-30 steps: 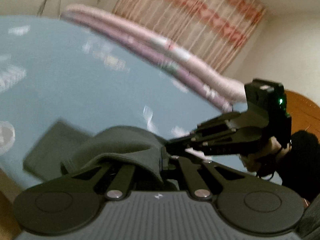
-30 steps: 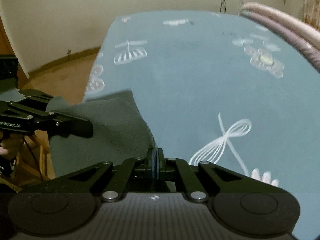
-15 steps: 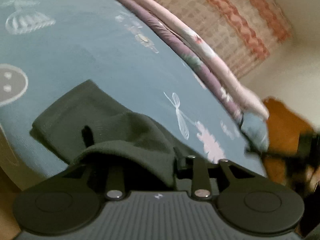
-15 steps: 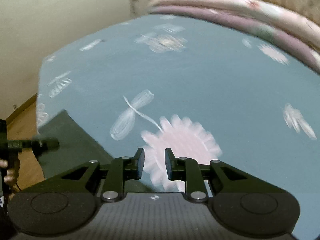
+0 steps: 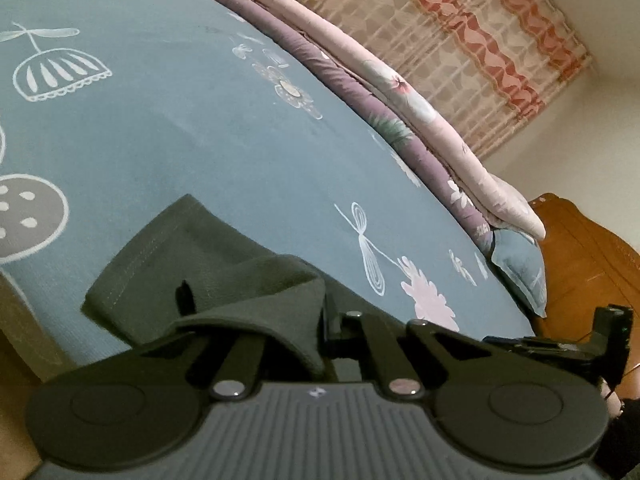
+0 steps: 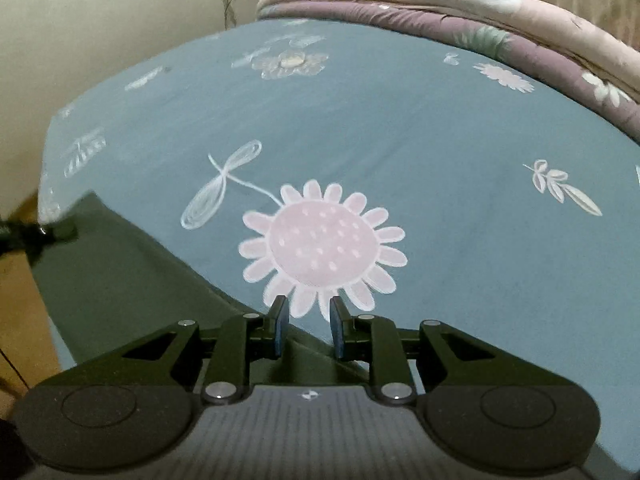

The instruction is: Fold clothes

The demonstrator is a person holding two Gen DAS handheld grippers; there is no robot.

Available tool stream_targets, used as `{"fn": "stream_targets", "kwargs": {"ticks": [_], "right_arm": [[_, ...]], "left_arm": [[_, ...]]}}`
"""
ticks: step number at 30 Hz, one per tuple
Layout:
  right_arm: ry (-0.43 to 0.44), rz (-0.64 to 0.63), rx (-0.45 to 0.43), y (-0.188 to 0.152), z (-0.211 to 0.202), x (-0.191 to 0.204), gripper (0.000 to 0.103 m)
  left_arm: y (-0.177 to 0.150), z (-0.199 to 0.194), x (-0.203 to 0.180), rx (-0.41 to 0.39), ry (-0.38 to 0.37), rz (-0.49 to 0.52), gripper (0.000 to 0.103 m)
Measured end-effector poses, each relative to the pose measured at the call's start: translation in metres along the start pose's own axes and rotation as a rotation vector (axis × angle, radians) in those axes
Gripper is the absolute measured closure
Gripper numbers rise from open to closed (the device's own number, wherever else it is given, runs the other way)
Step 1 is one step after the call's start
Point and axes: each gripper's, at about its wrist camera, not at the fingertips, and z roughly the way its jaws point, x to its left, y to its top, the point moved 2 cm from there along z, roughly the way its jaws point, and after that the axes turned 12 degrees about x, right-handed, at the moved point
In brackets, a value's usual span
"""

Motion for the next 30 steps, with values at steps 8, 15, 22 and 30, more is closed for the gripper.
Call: {"fn": "stream_targets", "kwargs": {"ticks": [8,15,22,30], "right_arm": [[-0.109,-0.169,0.076,-0.045,0.002,0.040,0.076],[-0.170,-0.204,-0.023,-0.025,-0.014,0.044,0.074],[0.048,-0.237,0.137,-0.051,0.008,0.064,0.073],[-0.012,-0.212,0.013,-0.011,-0.014,0.041,0.075]], "left_arm": [[-0.012,0.005,0.005,0.069,0.024,-0.004,0.099],[-0.014,0.007,0.000,0.089,0.020,0.031,0.099],[-0.017,0.006,0.000,0.098,0.014,0.035,0.099],[-0.015,0.009,-0.003,0.103,0.001,0.052,0.099]]}}
